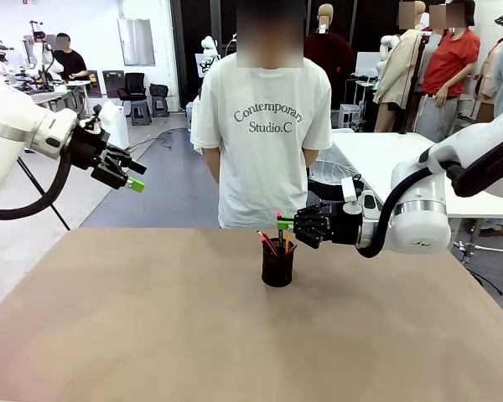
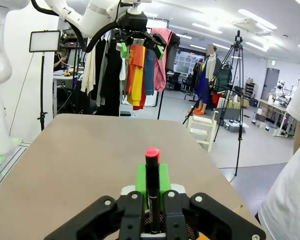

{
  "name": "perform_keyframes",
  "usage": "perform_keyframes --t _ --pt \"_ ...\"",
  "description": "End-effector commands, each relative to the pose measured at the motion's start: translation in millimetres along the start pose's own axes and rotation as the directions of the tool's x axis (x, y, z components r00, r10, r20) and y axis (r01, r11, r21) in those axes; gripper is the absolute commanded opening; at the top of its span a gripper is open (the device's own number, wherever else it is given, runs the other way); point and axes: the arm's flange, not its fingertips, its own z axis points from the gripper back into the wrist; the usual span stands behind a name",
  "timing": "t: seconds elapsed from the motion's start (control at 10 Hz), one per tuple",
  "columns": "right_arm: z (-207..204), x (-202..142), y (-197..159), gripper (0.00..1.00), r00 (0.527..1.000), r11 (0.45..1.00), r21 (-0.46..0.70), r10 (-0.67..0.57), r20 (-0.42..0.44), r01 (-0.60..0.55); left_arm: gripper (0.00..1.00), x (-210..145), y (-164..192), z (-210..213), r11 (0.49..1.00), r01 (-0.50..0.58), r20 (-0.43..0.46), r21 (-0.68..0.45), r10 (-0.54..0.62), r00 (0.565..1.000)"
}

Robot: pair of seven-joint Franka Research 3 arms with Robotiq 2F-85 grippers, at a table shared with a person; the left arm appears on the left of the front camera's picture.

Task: Place the pens into the pen holder.
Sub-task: Pick up a writing instrument from the table and place it into the Pen holder.

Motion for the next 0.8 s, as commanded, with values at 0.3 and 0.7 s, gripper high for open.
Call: perform_keyframes --t 0.3,0.7 --pt "-9.1 -11.7 -0.6 0.00 1.000 1.000 -0.002 -0.024 -0.004 0.024 1.00 -1.1 -0.3 1.9 1.000 0.005 0.001 -0.001 -0.005 1.000" --pt "-7.2 -16.7 2.3 0.57 0.999 0.999 -0.001 -0.045 -0.004 0.045 1.00 -1.1 -0.3 1.9 1.000 0.005 0.001 -0.001 -0.005 1.000"
